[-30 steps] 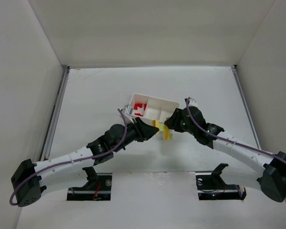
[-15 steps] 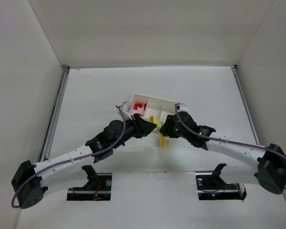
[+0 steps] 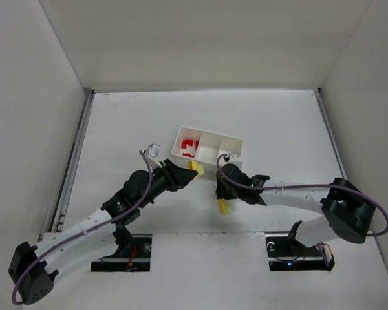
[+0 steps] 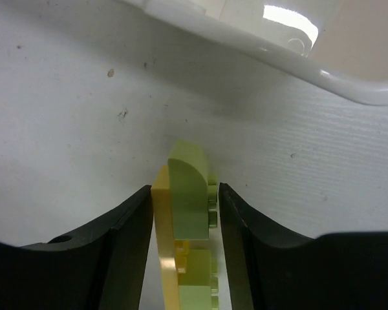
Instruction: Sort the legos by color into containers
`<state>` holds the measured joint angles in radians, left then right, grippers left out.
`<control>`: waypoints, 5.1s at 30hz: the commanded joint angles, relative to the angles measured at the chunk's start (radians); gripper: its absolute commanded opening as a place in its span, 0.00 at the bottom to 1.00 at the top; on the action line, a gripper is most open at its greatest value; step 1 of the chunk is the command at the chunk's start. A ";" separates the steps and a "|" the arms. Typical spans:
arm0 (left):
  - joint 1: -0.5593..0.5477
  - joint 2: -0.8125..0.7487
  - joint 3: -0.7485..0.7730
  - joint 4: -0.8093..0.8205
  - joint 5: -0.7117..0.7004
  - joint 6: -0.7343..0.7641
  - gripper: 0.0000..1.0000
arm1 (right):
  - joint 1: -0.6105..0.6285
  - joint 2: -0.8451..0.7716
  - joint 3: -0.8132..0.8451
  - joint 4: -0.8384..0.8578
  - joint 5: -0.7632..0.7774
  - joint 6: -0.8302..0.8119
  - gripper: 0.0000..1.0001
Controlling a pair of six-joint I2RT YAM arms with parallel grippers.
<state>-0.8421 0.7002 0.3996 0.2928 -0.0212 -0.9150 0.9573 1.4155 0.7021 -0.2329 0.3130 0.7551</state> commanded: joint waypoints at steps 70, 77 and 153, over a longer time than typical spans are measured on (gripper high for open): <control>0.218 0.140 -0.003 0.393 0.314 -0.251 0.13 | -0.417 -0.553 -0.219 0.759 -0.655 0.268 0.26; 0.197 0.390 0.221 0.182 0.173 -0.018 0.16 | -0.401 -0.589 -0.210 0.572 -0.503 0.118 0.26; -0.142 0.156 0.047 -0.193 -0.191 -0.054 0.48 | 0.149 -0.397 -0.200 -0.074 0.009 0.179 0.66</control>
<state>-1.0134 0.8513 0.4736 0.0479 -0.2569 -0.8700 1.0546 1.0088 0.5056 -0.2626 0.2951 0.8375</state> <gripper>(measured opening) 0.479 0.657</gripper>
